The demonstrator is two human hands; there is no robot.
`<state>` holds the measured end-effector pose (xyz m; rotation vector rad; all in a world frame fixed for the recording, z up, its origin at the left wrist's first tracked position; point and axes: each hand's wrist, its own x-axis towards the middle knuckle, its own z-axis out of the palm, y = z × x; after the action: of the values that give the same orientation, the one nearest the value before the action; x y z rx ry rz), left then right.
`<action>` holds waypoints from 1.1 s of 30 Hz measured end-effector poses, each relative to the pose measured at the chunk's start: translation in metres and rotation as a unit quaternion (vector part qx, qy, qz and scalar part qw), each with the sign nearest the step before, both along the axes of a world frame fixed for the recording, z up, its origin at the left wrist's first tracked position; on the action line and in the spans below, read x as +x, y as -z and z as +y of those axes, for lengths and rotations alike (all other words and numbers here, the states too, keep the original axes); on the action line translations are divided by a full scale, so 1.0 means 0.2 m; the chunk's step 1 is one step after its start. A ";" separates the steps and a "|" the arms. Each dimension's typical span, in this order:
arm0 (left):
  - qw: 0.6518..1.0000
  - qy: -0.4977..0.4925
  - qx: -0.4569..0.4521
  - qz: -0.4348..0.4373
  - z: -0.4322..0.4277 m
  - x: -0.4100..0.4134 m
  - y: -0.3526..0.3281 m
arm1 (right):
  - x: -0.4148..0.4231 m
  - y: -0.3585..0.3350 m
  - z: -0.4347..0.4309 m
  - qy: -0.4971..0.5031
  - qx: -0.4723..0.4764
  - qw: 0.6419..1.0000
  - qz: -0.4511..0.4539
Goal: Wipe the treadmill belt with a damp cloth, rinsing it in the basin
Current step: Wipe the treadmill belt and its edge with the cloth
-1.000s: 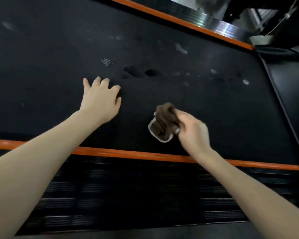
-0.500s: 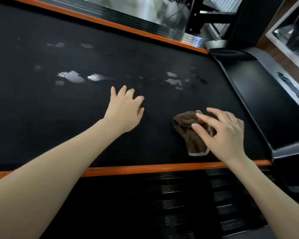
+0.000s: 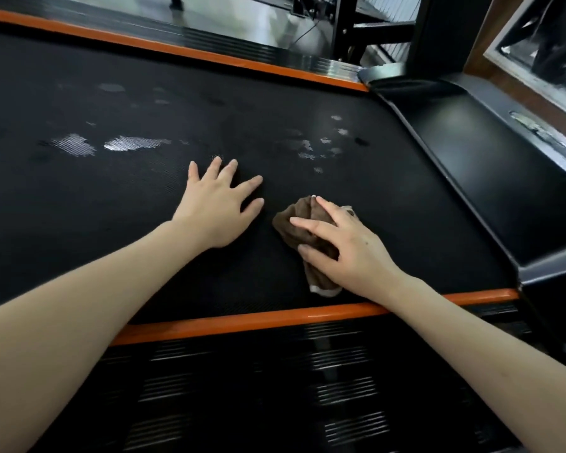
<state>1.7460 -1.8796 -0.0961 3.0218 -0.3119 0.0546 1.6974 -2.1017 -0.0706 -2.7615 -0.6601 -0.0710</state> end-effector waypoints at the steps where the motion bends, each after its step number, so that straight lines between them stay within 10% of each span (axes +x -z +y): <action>1: 1.000 -0.003 0.003 0.001 0.00 0.00 0.00 | 0.00 -0.01 -0.02 0.011 -0.005 1.000 -0.013; 10: 0.999 0.043 0.006 -0.018 -0.19 0.10 -0.10 | 0.02 -0.08 -0.79 0.326 -0.103 0.939 0.024; 33: 0.998 0.052 -0.019 -0.024 -0.37 0.57 0.01 | 1.36 0.01 -0.76 0.240 -0.052 0.968 -0.039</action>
<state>1.8601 -1.9531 -0.0977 2.9656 -0.4663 0.1222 1.9690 -2.2547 -0.0716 -2.9698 0.0044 -0.2545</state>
